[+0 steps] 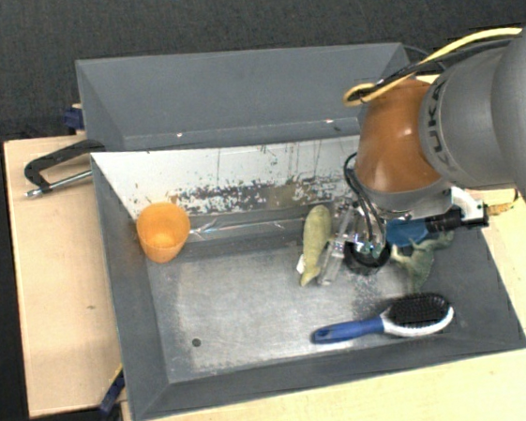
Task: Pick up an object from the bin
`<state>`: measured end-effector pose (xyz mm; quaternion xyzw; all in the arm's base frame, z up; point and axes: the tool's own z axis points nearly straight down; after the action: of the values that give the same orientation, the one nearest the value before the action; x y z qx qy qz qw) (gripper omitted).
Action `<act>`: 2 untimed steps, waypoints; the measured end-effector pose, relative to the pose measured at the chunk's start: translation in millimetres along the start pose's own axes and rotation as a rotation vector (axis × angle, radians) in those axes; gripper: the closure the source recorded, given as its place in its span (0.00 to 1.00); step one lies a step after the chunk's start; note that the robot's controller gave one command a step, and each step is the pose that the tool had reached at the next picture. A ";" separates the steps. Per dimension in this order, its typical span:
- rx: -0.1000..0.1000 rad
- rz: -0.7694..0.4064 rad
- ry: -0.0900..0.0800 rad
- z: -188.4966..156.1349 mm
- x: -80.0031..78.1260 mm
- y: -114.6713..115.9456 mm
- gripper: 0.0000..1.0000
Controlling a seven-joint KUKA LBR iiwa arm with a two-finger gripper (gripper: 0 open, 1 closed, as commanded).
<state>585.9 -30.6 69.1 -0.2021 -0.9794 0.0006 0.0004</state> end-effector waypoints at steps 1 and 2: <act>-0.003 -0.003 -0.005 -2.6 -0.7 2.3 1.00; -0.005 0.072 -0.003 -2.1 -14.0 3.6 1.00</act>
Offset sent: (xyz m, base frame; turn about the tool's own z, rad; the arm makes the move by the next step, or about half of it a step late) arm 0.0000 0.0000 0.0000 0.0000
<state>600.2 -32.8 71.2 -0.2373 -0.9714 -0.0012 -0.0018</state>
